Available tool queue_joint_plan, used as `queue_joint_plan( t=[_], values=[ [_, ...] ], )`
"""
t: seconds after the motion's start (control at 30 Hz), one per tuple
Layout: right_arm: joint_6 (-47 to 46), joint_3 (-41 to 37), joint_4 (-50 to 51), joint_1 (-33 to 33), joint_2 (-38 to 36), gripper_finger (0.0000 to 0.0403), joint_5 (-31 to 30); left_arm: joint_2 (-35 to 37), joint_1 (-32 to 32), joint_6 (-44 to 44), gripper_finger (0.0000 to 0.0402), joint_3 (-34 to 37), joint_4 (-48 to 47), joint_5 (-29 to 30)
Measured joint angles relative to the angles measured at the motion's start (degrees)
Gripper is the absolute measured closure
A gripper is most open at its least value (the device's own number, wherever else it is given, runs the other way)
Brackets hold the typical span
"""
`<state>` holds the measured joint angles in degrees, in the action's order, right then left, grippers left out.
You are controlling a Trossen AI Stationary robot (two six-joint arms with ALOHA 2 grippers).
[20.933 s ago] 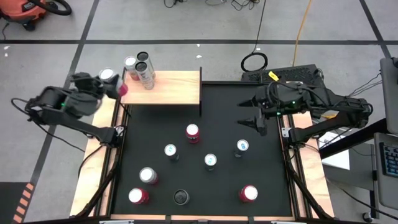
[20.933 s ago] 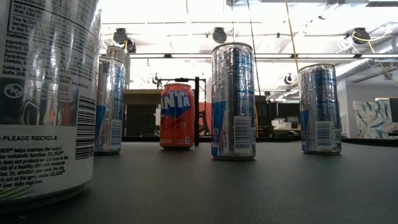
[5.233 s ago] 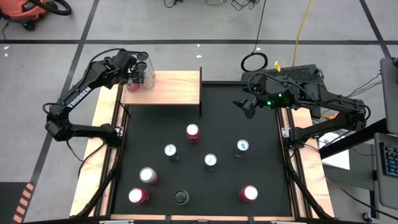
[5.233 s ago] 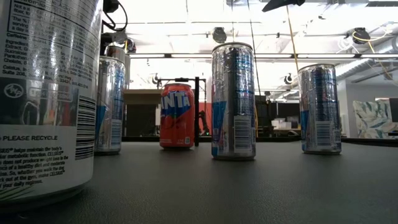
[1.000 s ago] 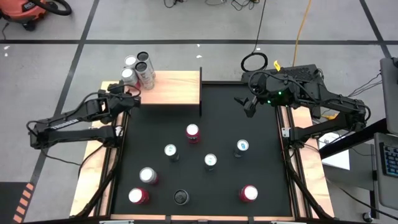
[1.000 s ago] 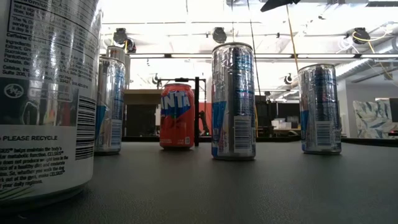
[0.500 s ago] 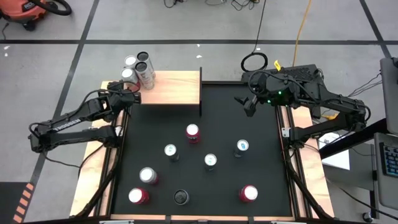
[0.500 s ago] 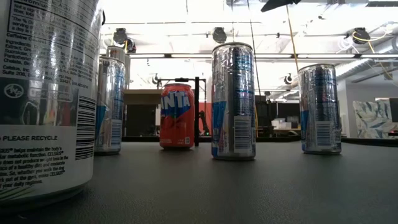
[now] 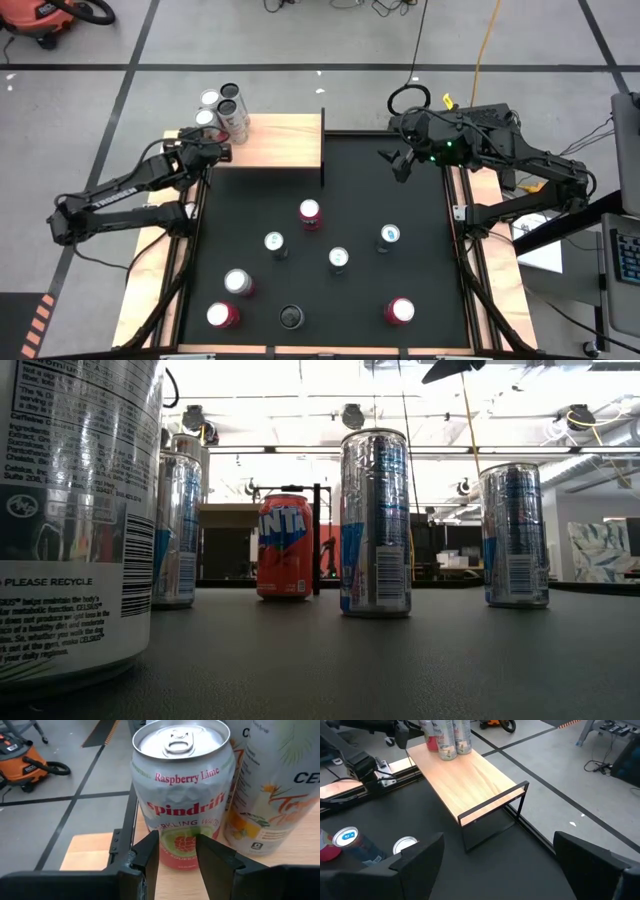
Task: Place canned beverage on shelf
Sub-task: Put the right pink soda can on the shelf aligned with the other pink soda can, then put the pink soda can on the shelf aligned with the other pink soda cans
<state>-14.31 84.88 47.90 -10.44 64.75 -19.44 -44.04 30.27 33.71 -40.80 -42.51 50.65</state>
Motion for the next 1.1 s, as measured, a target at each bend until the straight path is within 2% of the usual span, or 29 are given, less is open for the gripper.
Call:
queue_joint_plan(
  t=[0.7, 0.9, 1.1],
  values=[
    [0.02, 0.00, 0.00, -0.15, 0.00, 0.0050, 0.09, -0.69, 0.93, -0.07, 0.0270, -0.13, 1.52, -0.84],
    [0.03, 0.00, 0.87, -0.15, 0.00, 0.0051, 0.24, 0.97, -0.64, -0.02, 0.0270, -4.49, 0.05, -5.64],
    [-0.19, 0.00, 0.87, -0.15, 0.00, 0.0051, 0.26, 1.43, -4.57, 0.33, 0.0270, -13.45, -9.40, -8.44]
  ],
)
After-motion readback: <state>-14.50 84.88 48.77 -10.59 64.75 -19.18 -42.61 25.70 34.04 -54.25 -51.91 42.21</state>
